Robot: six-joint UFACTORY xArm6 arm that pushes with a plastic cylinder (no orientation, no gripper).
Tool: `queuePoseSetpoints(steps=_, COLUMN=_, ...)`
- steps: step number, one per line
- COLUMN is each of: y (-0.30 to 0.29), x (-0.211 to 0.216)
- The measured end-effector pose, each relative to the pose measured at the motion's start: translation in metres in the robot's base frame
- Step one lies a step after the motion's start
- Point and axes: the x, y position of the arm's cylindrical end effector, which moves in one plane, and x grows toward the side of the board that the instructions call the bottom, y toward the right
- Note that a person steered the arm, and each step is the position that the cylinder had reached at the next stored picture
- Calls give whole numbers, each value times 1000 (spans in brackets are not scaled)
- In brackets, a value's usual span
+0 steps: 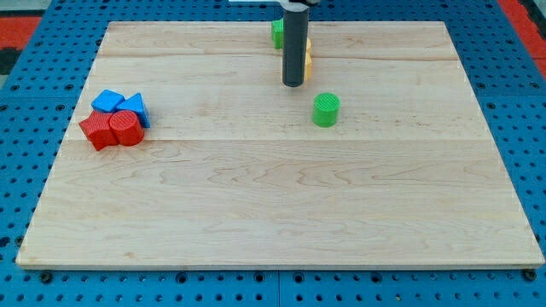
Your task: Slide the green star to the right of the yellow heart
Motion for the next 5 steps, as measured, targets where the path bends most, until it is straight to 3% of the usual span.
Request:
queuePoseSetpoints(steps=1, y=-25, x=-1)
queuePoseSetpoints(steps=2, y=-89, x=-10)
queuePoseSetpoints(steps=5, y=-104, x=-102)
